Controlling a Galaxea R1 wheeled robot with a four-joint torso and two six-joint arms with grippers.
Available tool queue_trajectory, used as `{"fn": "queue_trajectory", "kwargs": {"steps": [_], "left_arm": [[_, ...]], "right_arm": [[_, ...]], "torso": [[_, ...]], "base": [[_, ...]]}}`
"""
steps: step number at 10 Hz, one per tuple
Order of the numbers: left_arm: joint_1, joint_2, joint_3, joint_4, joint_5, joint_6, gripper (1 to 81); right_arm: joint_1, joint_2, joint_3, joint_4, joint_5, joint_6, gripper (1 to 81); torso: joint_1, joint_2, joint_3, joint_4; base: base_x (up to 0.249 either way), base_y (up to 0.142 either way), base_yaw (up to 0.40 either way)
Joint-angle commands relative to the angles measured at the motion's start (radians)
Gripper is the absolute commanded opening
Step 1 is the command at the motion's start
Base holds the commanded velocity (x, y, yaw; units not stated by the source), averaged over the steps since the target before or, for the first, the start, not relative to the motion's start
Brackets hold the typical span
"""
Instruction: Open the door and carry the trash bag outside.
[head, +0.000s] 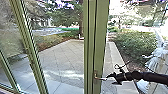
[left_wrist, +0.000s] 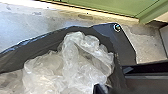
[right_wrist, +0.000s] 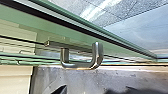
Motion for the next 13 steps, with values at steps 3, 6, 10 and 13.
{"fn": "queue_trajectory", "kwargs": {"steps": [3, 6, 10, 13], "left_arm": [[-0.051, 0.001, 0.007, -0.011, 0.049, 0.001, 1.0], [-0.051, 0.001, 0.007, -0.015, 0.048, 0.001, 1.0], [-0.051, 0.001, 0.007, -0.015, 0.048, 0.001, 1.0], [-0.051, 0.001, 0.007, -0.015, 0.048, 0.001, 1.0]], "right_arm": [[0.142, 0.092, -0.113, 0.026, -0.010, 0.076, 81.1], [0.128, 0.135, -0.159, 0.026, -0.006, 0.110, 81.1], [0.102, 0.190, -0.249, 0.029, -0.004, 0.121, 81.1], [0.104, 0.236, -0.321, 0.030, -0.024, 0.179, 81.1]], "torso": [[0.000, 0.000, 0.000, 0.000], [0.000, 0.000, 0.000, 0.000], [0.000, 0.000, 0.000, 0.000], [0.000, 0.000, 0.000, 0.000]], "base": [[0.000, 0.000, 0.000], [0.000, 0.000, 0.000], [0.000, 0.000, 0.000], [0.000, 0.000, 0.000]]}}
